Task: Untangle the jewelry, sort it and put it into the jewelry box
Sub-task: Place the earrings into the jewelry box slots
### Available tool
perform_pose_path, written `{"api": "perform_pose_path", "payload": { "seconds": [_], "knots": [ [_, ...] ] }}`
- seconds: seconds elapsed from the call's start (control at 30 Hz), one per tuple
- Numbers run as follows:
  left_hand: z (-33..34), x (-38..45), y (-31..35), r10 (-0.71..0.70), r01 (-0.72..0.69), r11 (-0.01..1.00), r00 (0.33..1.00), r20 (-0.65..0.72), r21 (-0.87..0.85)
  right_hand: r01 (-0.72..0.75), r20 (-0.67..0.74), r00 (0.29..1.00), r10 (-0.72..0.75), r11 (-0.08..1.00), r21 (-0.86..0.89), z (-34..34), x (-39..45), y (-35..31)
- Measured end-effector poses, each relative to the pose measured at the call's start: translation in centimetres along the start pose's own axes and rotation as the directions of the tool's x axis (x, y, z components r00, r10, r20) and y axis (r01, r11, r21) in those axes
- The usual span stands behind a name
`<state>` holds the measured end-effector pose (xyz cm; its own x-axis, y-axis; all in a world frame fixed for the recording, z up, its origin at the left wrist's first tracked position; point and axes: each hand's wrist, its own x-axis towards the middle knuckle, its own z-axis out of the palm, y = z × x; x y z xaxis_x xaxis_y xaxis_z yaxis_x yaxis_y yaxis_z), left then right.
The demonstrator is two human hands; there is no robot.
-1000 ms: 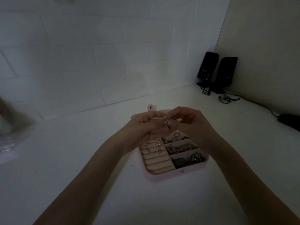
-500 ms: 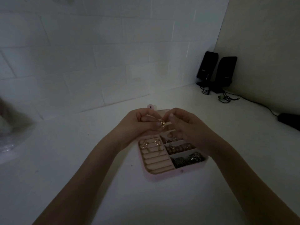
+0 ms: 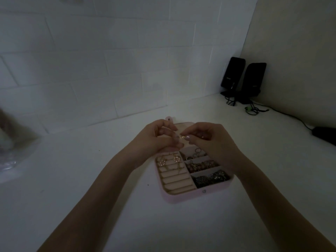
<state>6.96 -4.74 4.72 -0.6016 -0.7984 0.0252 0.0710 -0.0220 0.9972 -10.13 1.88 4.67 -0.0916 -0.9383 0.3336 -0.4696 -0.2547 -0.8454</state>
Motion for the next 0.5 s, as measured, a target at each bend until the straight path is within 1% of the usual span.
{"api": "perform_pose_path", "payload": {
  "seconds": [0.07, 0.2, 0.27, 0.37, 0.5],
  "knots": [
    [0.05, 0.03, -0.1, -0.032, 0.033, 0.997, 0.999, 0.014, -0.067, 0.041, -0.019, 0.999, -0.042, 0.997, -0.058, 0.21, 0.0, 0.02],
    [-0.18, 0.07, 0.12, -0.092, 0.095, 0.979, 0.995, 0.027, -0.181, 0.079, -0.06, 0.995, -0.083, 0.995, -0.068, 0.23, 0.07, -0.17],
    [-0.38, 0.09, 0.11, -0.093, 0.097, 0.983, 0.995, 0.033, -0.155, 0.085, -0.082, 0.992, -0.091, 0.993, -0.077, 0.17, 0.1, -0.26],
    [-0.38, 0.0, -0.04, -0.054, 0.055, 0.998, 0.998, 0.035, -0.039, 0.089, -0.096, 0.991, -0.096, 0.993, -0.079, 0.1, 0.04, -0.42],
    [-0.33, 0.07, 0.15, -0.02, 0.017, 0.996, 0.999, -0.034, -0.085, 0.085, -0.109, 0.99, -0.091, 0.995, -0.056, 0.04, -0.01, -0.56]
  ]
}}
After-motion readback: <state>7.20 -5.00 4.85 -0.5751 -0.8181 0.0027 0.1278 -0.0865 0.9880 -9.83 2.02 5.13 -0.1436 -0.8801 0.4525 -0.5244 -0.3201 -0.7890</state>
